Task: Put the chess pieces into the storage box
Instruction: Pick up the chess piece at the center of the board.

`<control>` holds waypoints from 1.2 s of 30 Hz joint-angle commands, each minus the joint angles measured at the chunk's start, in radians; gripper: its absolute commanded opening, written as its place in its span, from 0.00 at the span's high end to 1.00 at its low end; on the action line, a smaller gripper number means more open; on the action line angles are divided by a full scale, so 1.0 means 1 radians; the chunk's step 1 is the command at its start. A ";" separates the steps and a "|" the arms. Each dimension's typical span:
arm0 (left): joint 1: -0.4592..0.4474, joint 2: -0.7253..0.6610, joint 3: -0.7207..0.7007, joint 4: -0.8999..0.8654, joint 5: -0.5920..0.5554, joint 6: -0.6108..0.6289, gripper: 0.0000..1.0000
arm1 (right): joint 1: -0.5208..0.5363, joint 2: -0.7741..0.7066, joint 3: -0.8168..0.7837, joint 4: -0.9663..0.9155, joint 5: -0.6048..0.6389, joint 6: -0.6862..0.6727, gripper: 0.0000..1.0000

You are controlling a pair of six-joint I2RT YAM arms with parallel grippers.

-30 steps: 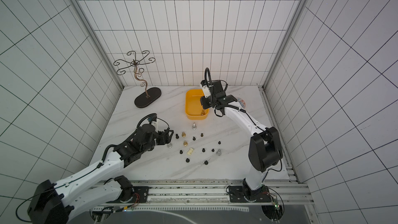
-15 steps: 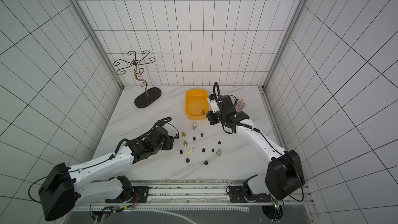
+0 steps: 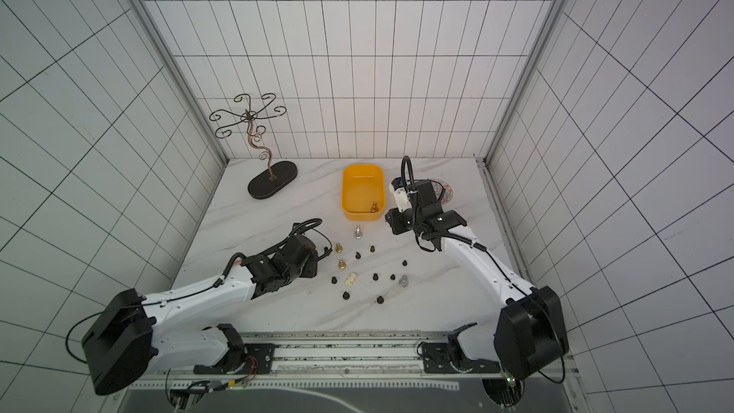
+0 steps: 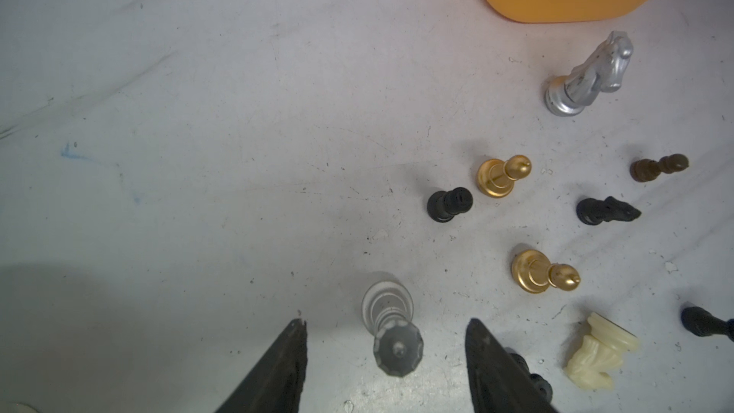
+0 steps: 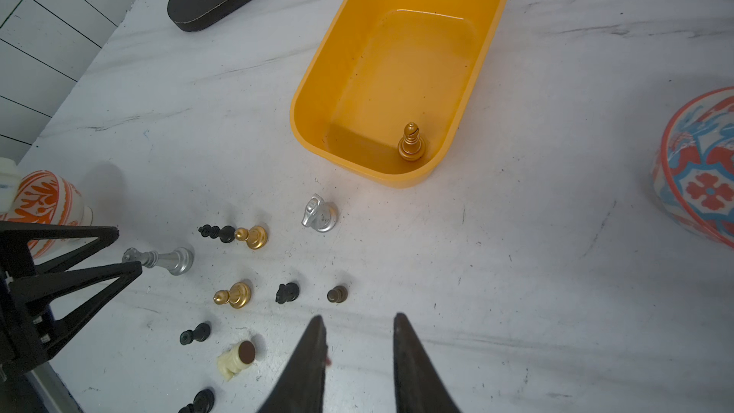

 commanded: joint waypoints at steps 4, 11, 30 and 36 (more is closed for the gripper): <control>-0.004 0.034 0.011 0.035 -0.024 -0.011 0.41 | -0.006 -0.024 -0.041 -0.018 -0.018 0.003 0.70; -0.007 0.042 0.003 0.036 -0.033 -0.015 0.51 | -0.006 -0.037 -0.053 -0.021 -0.008 0.004 0.70; -0.014 0.079 0.002 0.053 -0.033 0.026 0.78 | -0.006 -0.035 -0.052 -0.022 -0.018 0.020 0.71; -0.013 0.073 0.003 0.053 -0.045 0.033 0.81 | -0.006 -0.034 -0.050 -0.024 -0.025 0.023 0.71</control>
